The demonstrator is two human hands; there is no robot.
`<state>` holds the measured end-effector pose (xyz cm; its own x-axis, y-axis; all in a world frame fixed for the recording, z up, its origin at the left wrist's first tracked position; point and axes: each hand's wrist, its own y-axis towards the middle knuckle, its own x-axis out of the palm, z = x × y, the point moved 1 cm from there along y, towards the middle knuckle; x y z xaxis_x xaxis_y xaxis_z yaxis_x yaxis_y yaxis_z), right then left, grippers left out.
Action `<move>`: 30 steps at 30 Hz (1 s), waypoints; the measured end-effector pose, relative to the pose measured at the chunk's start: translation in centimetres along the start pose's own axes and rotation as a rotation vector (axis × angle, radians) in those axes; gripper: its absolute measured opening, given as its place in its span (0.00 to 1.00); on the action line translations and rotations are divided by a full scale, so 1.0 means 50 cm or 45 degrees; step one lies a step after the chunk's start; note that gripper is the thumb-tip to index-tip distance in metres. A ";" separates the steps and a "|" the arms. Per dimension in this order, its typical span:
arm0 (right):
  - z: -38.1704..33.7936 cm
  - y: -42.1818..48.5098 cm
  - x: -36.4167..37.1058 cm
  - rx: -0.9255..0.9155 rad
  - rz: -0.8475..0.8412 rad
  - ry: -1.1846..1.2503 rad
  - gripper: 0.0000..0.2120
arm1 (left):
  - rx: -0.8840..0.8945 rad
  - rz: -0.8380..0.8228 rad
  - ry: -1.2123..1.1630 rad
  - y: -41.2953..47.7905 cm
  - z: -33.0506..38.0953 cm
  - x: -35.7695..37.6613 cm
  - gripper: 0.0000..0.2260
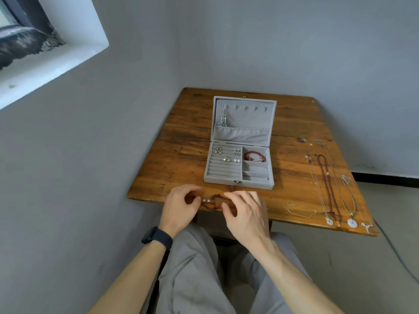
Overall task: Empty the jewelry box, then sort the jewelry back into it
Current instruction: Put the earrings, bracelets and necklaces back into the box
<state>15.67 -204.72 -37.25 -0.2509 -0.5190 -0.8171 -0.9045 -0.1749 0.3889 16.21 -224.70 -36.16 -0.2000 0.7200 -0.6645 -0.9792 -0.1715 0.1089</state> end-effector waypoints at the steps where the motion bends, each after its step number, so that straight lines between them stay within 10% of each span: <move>1: -0.011 0.001 0.009 -0.015 -0.016 -0.006 0.13 | 0.019 -0.001 -0.002 -0.004 -0.004 0.001 0.12; 30: -0.007 0.110 -0.003 0.007 -0.048 0.162 0.05 | -0.123 0.184 0.019 0.063 -0.049 -0.021 0.05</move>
<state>10.85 -205.88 -34.82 -0.1709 -0.6142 -0.7704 -0.9145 -0.1921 0.3561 13.42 -227.67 -36.94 -0.3374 0.6731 -0.6582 -0.9320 -0.3371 0.1330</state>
